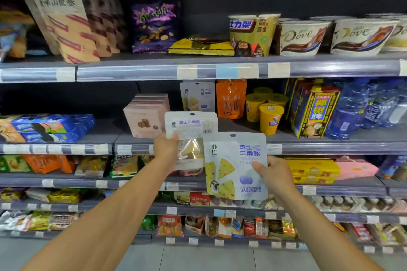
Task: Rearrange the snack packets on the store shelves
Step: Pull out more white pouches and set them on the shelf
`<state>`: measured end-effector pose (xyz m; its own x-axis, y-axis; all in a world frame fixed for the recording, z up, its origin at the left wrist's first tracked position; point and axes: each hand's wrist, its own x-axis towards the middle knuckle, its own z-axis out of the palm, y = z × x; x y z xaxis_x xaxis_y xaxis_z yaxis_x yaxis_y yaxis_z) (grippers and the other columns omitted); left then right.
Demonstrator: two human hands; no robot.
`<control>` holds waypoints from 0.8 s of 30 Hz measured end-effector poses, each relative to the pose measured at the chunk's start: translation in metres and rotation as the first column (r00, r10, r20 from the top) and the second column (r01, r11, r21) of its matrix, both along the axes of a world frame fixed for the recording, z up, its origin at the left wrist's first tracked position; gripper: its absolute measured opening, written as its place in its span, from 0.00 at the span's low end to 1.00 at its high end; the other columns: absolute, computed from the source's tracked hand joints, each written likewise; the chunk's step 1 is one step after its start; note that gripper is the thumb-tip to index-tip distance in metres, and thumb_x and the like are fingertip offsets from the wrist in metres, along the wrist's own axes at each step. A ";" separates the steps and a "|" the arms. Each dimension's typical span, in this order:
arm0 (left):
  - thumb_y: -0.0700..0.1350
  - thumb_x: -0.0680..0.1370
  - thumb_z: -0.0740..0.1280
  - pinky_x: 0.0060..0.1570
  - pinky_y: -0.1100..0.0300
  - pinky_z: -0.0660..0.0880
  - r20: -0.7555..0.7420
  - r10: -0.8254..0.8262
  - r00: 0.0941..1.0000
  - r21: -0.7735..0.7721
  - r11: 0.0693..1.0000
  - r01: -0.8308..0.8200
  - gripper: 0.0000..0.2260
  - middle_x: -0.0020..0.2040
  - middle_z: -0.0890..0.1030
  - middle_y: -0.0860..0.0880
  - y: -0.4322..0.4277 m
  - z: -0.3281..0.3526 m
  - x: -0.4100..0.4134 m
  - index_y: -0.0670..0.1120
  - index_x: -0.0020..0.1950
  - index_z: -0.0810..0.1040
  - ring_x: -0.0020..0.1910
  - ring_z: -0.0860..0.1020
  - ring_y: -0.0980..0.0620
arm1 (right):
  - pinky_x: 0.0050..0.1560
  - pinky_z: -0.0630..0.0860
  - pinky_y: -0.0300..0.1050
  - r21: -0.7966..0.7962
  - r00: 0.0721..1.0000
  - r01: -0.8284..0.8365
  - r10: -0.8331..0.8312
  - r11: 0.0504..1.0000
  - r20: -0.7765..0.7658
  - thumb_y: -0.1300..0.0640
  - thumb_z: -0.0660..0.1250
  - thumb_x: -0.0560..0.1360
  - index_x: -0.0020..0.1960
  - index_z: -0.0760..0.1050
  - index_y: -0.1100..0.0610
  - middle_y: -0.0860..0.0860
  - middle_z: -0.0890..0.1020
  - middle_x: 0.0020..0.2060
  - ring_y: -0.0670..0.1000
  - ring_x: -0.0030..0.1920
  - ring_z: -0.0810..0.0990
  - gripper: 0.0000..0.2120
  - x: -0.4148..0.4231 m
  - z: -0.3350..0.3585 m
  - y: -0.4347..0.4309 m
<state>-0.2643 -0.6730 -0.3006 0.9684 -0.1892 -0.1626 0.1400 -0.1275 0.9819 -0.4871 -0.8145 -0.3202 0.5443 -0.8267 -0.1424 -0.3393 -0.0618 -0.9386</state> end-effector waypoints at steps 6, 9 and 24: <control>0.42 0.80 0.62 0.53 0.50 0.77 0.038 -0.052 0.998 0.036 0.998 0.051 0.11 0.54 0.80 0.45 -0.045 -0.012 0.052 0.43 0.61 0.76 0.51 0.78 0.45 | 0.33 0.78 0.44 -0.036 1.000 0.008 -0.009 0.999 -0.022 0.58 0.67 0.78 0.48 0.81 0.59 0.54 0.84 0.41 0.50 0.38 0.82 0.06 0.035 0.005 -0.027; 0.41 0.80 0.63 0.49 0.51 0.78 0.024 -0.044 0.999 -0.041 0.998 0.045 0.08 0.51 0.81 0.47 -0.074 -0.013 0.083 0.46 0.58 0.77 0.48 0.79 0.47 | 0.25 0.73 0.34 0.003 0.999 0.025 -0.025 1.000 0.027 0.59 0.66 0.78 0.48 0.80 0.56 0.50 0.83 0.39 0.45 0.35 0.81 0.04 0.060 0.010 -0.040; 0.32 0.75 0.61 0.38 0.55 0.71 -0.130 -0.104 0.986 -0.205 0.976 0.076 0.13 0.37 0.78 0.49 -0.162 -0.049 0.180 0.49 0.38 0.73 0.37 0.75 0.48 | 0.38 0.77 0.42 0.045 0.992 0.114 -0.117 0.992 0.053 0.60 0.67 0.77 0.54 0.82 0.57 0.53 0.85 0.47 0.52 0.42 0.83 0.08 0.146 0.006 -0.080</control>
